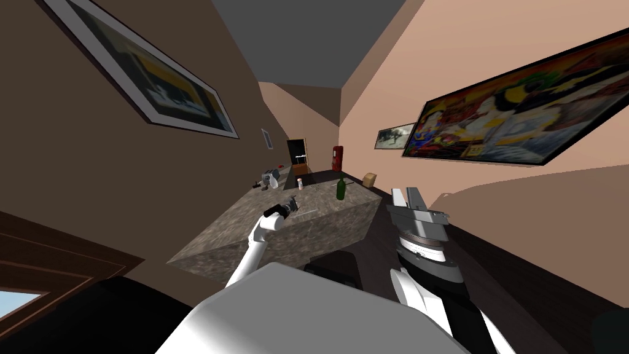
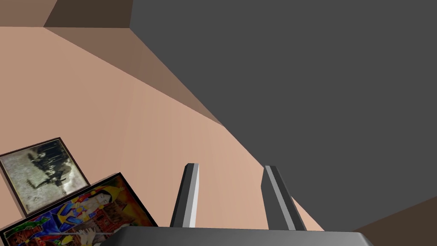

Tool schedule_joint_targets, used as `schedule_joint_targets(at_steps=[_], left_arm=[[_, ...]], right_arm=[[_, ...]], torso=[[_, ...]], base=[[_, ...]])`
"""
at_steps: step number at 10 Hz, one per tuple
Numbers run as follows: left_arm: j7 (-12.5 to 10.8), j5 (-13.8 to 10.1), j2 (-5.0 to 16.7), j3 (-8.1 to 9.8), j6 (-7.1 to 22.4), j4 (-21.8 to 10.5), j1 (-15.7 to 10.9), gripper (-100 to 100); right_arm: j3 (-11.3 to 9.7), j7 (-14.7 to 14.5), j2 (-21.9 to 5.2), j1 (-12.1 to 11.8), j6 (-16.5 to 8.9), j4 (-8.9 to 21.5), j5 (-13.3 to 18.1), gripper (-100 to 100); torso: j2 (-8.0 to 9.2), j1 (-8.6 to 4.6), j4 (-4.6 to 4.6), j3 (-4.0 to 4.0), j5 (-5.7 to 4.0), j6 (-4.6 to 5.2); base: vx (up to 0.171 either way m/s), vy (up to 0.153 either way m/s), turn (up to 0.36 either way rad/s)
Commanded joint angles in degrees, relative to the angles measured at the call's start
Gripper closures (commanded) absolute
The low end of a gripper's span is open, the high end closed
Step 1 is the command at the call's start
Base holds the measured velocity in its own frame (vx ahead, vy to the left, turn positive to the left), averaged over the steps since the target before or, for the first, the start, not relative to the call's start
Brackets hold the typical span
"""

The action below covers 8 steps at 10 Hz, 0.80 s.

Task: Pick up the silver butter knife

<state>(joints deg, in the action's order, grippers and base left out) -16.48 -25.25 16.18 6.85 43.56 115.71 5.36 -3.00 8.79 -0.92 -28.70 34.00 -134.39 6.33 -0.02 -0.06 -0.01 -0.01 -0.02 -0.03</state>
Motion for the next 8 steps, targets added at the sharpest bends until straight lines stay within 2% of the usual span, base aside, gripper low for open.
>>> schedule_joint_targets(at_steps=[1, 3, 4, 6, 7, 8], left_arm=[[-1.37, -1.09, 0.58, -0.11, 2.86, -1.76, -1.73, -100], [-1.37, -1.09, 0.58, -0.11, 5.52, -1.76, -1.73, -100], [-2.77, -1.91, 1.04, -0.26, 7.55, -3.15, -3.43, -100], [-2.77, -1.91, 1.04, -0.26, 10.10, -3.15, -3.43, -100], [-4.14, -2.67, 1.53, -0.45, 12.15, -4.57, -5.13, -100], [-4.14, -2.67, 1.53, -0.45, 13.75, -4.57, -5.13, -100]], right_arm=[[0.00, 0.00, 0.00, 0.00, 0.00, 0.00, 0.00, 0], [0.00, 0.00, 0.00, 0.00, 0.00, 0.00, 0.00, 0], [0.00, 0.00, 0.00, 0.00, 0.00, 0.00, 0.00, 0], [0.00, 0.00, 0.00, 0.00, 0.00, 0.00, 0.00, 0], [0.00, 0.00, 0.00, 0.00, 0.00, 0.00, 0.00, 0], [0.00, 0.00, 0.00, 0.00, 0.00, 0.00, 0.00, 0]], torso=[[0.00, 0.00, 0.00, 0.00, 0.00, 0.00], [-0.03, -0.04, -0.01, -0.01, -0.01, 0.00], [-0.01, 0.02, 0.00, -0.01, 0.00, 0.00], [-0.04, -0.01, -0.01, -0.02, 0.00, 0.00], [-0.01, 0.02, 0.00, -0.01, 0.00, 0.00], [-0.03, -0.01, 0.00, -0.02, 0.00, 0.01]], base=[[0.009, -0.034, -0.027], [0.013, -0.021, -0.005], [0.015, -0.026, -0.023], [0.013, -0.017, -0.004], [0.015, -0.025, -0.016], [0.019, -0.027, -0.012]])
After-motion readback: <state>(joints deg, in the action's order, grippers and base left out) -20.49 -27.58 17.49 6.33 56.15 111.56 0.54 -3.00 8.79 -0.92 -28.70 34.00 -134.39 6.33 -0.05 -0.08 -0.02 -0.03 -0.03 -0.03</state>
